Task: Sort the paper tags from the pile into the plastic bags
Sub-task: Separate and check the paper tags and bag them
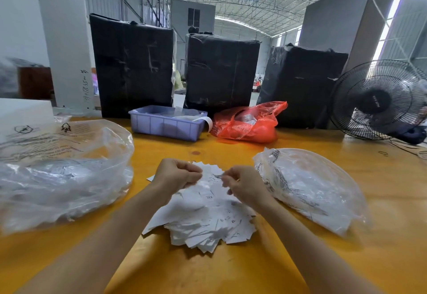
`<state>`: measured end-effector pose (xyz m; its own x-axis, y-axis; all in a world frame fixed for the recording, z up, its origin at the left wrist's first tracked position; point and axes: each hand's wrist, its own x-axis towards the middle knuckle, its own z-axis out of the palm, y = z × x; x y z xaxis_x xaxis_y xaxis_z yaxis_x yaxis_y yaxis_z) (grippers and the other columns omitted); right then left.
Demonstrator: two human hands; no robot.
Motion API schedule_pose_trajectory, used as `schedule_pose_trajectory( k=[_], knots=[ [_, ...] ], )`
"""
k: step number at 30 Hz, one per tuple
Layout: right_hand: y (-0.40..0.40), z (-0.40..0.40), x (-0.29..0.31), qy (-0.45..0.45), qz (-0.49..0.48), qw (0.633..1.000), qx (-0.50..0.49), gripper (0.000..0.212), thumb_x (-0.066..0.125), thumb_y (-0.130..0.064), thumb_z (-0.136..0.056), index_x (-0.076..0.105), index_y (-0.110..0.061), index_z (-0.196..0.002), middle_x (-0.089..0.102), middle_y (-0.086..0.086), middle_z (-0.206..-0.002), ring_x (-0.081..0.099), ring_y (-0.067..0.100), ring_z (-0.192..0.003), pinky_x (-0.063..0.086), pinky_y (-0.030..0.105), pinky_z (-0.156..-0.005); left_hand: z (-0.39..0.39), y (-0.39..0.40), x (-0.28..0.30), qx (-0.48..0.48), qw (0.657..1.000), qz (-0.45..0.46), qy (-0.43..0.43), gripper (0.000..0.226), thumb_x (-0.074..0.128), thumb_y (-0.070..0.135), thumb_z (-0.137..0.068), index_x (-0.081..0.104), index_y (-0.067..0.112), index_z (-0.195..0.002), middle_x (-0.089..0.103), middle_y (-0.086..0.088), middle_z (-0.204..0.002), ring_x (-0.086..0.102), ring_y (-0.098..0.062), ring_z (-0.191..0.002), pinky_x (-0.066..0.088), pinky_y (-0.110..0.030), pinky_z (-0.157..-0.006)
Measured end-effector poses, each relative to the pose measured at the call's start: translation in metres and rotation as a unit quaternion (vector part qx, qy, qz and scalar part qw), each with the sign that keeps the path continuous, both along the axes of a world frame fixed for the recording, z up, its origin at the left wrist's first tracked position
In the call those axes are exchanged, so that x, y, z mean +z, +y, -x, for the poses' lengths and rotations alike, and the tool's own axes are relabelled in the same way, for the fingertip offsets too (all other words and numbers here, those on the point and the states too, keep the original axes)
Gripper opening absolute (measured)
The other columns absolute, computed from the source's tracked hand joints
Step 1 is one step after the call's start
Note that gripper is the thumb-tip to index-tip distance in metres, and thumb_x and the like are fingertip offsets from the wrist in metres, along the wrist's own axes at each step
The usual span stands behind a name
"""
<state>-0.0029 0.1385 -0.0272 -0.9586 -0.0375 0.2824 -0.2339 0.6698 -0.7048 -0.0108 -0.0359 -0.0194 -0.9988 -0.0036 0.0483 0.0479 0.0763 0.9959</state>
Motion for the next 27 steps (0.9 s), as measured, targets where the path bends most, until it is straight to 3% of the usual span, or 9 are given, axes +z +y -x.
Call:
schedule_pose_trajectory(
  k=[4,6,8,11,13,16,22,25,27],
  knots=[
    [-0.007,-0.002,-0.017,0.003,-0.112,0.994,0.017,0.041,0.063,-0.038,-0.088,0.066,0.003,-0.086,0.067,0.019,-0.084,0.051,0.025,-0.064,0.035,0.031,-0.058,0.005,-0.004,-0.003,0.036,0.998,-0.046,-0.018,0.008,0.071,0.004,-0.081,0.068,-0.001,-0.086,0.063,-0.009,-0.069,0.053,-0.013,-0.055,0.043,-0.012,-0.042],
    [-0.019,0.000,-0.021,0.002,-0.151,0.989,0.007,0.051,0.067,-0.052,-0.079,0.062,-0.001,-0.080,0.064,0.015,-0.083,0.054,0.029,-0.072,0.039,0.036,-0.062,0.006,-0.004,-0.005,0.047,0.997,-0.059,-0.021,0.014,0.072,0.011,-0.081,0.068,-0.001,-0.089,0.064,-0.008,-0.071,0.055,-0.012,-0.057,0.044,-0.012,-0.042],
    [-0.027,0.003,-0.023,-0.011,-0.186,0.982,-0.011,0.047,0.074,-0.056,-0.070,0.056,-0.012,-0.070,0.059,0.005,-0.081,0.052,0.023,-0.076,0.041,0.037,-0.067,0.007,-0.005,-0.007,0.055,0.996,-0.068,-0.026,0.017,0.073,0.014,-0.081,0.067,0.000,-0.088,0.065,-0.008,-0.072,0.057,-0.012,-0.058,0.045,-0.012,-0.042],
    [-0.026,0.007,-0.024,-0.051,-0.141,0.989,-0.005,0.050,0.079,-0.046,-0.070,0.064,-0.015,-0.105,0.063,0.004,-0.107,0.057,0.022,-0.101,0.047,0.036,-0.087,0.009,-0.005,-0.008,0.057,0.995,-0.074,-0.034,0.016,0.073,0.018,-0.081,0.067,0.003,-0.084,0.068,-0.008,-0.073,0.060,-0.012,-0.058,0.048,-0.014,-0.044],
    [-0.022,0.009,-0.025,-0.053,-0.160,0.986,0.002,0.058,0.074,-0.044,-0.076,0.056,-0.023,-0.126,0.052,0.002,-0.131,0.044,0.024,-0.122,0.039,0.037,-0.100,0.010,-0.005,-0.009,0.057,0.995,-0.076,-0.036,0.017,0.073,0.019,-0.081,0.067,0.003,-0.084,0.069,-0.008,-0.074,0.062,-0.012,-0.057,0.048,-0.014,-0.044],
    [-0.015,0.011,-0.025,-0.054,-0.217,0.975,0.021,0.059,0.067,-0.046,-0.083,0.044,-0.035,-0.137,0.037,-0.006,-0.146,0.024,0.020,-0.135,0.027,0.044,-0.105,0.010,-0.006,-0.009,0.058,0.995,-0.075,-0.040,0.017,0.073,0.019,-0.081,0.067,0.004,-0.085,0.071,-0.006,-0.073,0.064,-0.009,-0.056,0.048,-0.015,-0.045],
    [0.001,0.012,-0.021,-0.081,-0.235,0.968,-0.027,0.080,0.071,-0.063,-0.069,0.049,-0.024,-0.135,0.048,0.004,-0.134,0.037,0.027,-0.126,0.035,0.041,-0.104,0.009,-0.007,-0.009,0.051,0.996,-0.063,-0.042,0.015,0.072,0.021,-0.082,0.067,0.007,-0.083,0.072,-0.004,-0.075,0.066,-0.011,-0.061,0.049,-0.015,-0.046],
    [0.004,0.011,-0.020,-0.066,-0.196,0.978,-0.008,0.068,0.074,-0.056,-0.071,0.062,-0.008,-0.117,0.060,0.009,-0.118,0.052,0.026,-0.111,0.043,0.038,-0.094,0.009,-0.006,-0.011,0.046,0.996,-0.059,-0.044,0.014,0.072,0.020,-0.083,0.066,0.008,-0.082,0.072,-0.004,-0.076,0.065,-0.012,-0.063,0.050,-0.017,-0.049],
    [0.003,0.010,-0.022,-0.052,-0.182,0.982,-0.002,0.053,0.072,-0.052,-0.074,0.065,-0.009,-0.104,0.062,0.008,-0.103,0.054,0.027,-0.104,0.044,0.035,-0.085,0.009,-0.005,-0.012,0.044,0.996,-0.057,-0.047,0.013,0.072,0.020,-0.083,0.065,0.008,-0.082,0.072,-0.004,-0.076,0.066,-0.013,-0.064,0.051,-0.020,-0.054]
  ],
)
